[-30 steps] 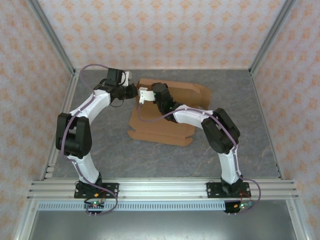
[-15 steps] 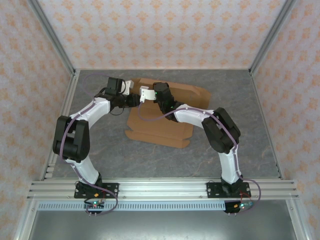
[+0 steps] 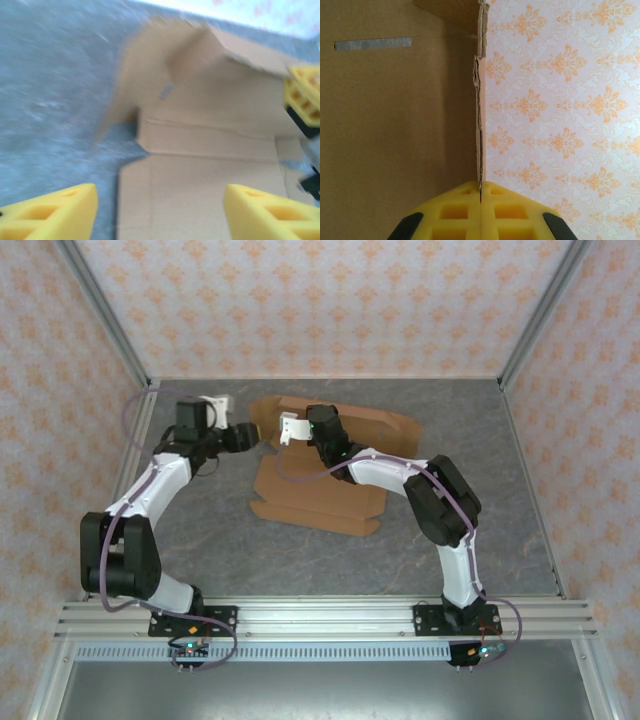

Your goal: Fold the paper box

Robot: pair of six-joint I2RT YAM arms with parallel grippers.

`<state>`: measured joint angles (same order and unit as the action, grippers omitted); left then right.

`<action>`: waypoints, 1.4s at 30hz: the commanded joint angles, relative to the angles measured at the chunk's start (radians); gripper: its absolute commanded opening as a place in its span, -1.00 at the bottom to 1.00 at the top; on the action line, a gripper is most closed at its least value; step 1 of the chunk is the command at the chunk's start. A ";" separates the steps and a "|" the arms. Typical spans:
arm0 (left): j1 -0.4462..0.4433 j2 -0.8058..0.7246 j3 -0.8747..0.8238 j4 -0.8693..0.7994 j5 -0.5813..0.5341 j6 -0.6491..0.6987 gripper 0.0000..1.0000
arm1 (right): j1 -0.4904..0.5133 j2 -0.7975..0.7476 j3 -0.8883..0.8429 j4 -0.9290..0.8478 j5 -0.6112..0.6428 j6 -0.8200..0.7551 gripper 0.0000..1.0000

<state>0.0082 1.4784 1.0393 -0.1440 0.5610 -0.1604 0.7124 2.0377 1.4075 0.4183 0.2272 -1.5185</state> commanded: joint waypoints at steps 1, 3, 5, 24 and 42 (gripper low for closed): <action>0.013 0.042 -0.011 0.104 0.017 0.091 0.48 | -0.005 -0.017 0.003 -0.035 -0.015 0.006 -1.00; 0.012 0.091 0.006 0.120 0.038 0.159 0.58 | -0.005 -0.015 0.008 -0.036 -0.014 0.006 -1.00; 0.013 0.127 0.011 0.132 0.042 0.245 0.65 | -0.005 -0.013 0.013 -0.043 -0.014 0.006 -1.00; -0.031 0.518 0.346 0.081 0.258 0.603 0.70 | -0.005 -0.004 0.053 -0.081 -0.014 -0.003 -1.00; -0.034 0.376 0.224 0.106 0.373 0.462 0.37 | -0.005 0.001 0.033 -0.096 0.023 -0.008 -1.00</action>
<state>-0.0246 1.9022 1.2987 -0.0761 0.9051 0.3481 0.7059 2.0380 1.4384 0.3519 0.2295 -1.5261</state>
